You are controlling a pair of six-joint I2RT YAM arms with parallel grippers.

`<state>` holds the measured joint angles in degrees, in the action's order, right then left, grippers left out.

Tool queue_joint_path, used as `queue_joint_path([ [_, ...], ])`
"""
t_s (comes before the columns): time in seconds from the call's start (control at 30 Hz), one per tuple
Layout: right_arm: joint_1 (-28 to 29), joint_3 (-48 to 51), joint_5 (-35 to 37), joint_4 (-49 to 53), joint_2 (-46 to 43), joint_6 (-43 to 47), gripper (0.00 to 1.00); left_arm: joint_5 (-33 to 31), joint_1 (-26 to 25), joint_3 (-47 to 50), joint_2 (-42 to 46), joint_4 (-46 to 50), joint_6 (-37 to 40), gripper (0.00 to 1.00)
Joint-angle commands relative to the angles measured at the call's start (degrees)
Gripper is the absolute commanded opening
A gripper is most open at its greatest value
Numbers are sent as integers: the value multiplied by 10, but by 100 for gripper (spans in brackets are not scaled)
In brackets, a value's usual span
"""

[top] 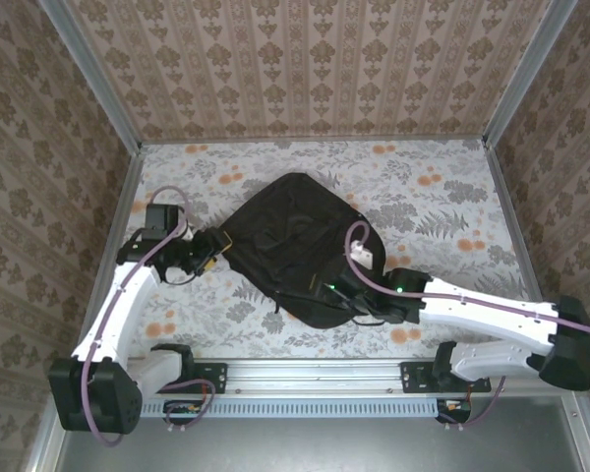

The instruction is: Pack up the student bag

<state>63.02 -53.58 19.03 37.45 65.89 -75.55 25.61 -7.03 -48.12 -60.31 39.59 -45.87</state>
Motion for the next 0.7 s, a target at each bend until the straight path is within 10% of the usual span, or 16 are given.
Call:
queue_joint_path([
  [0.0,0,-14,136,172,-63,-25,59,-76,9,-36,15,43,27,61],
  [0.2,-117,120,-2,88,-147,34,70,-54,16,-44,-27,-6,1,61],
  [0.27,-171,163,-81,-8,-149,72,99,-40,13,-45,-35,-16,0,61],
  [0.67,-322,75,-282,-278,73,184,96,-25,-2,-47,-12,-5,14,61],
])
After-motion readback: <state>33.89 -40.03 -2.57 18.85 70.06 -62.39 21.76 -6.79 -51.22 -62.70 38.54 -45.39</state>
